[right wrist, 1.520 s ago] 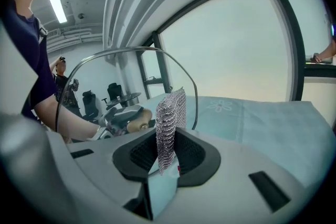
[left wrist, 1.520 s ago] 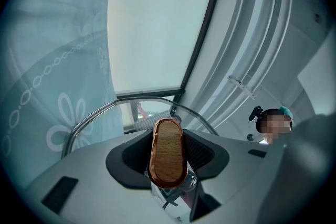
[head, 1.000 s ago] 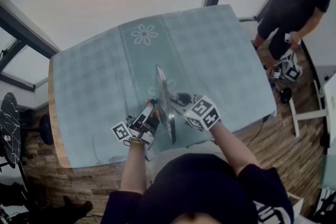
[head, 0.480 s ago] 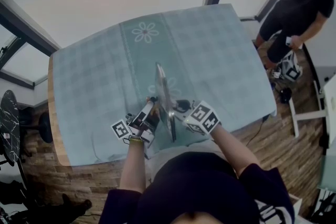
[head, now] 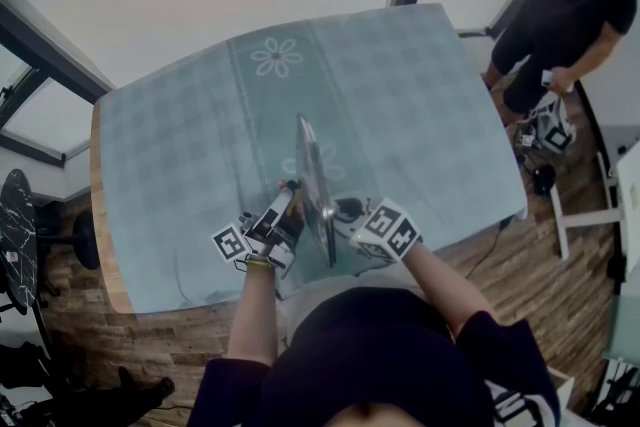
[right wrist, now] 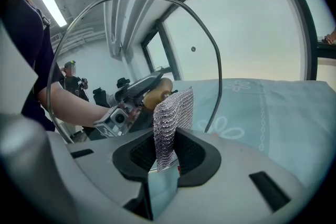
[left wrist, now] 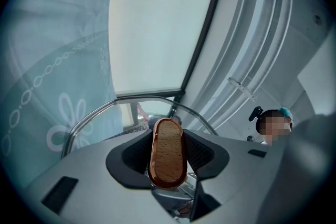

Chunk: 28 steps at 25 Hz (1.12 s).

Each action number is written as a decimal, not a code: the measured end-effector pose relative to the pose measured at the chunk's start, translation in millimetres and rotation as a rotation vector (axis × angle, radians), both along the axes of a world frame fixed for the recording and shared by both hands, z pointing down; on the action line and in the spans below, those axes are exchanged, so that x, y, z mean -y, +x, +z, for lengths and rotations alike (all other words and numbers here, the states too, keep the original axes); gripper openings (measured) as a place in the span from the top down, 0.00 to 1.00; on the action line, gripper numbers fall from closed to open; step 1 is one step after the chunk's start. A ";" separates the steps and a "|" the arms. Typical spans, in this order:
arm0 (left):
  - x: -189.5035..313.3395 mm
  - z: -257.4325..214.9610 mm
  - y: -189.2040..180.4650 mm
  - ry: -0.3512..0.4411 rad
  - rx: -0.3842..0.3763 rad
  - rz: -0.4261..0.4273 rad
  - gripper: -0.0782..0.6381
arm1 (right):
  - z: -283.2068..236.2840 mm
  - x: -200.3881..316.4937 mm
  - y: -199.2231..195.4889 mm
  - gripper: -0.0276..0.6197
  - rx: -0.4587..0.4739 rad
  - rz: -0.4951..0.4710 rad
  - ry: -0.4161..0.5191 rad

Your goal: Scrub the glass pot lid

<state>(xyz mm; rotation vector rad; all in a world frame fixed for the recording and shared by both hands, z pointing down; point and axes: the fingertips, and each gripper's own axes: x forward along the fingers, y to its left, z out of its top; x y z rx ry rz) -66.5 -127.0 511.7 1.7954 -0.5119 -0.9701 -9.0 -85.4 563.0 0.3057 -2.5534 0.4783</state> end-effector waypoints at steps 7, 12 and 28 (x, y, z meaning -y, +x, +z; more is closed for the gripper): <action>-0.5 0.4 -2.0 -0.001 -0.010 -0.009 0.66 | -3.0 -15.5 -2.6 0.83 0.011 -0.034 -0.036; -0.5 0.7 -2.9 -0.001 -0.015 -0.016 0.66 | -0.3 -28.5 -0.1 0.83 0.007 -0.063 -0.058; 2.2 1.5 -5.6 -0.023 -0.040 -0.052 0.66 | -18.9 -69.6 15.2 0.83 0.045 -0.170 -0.123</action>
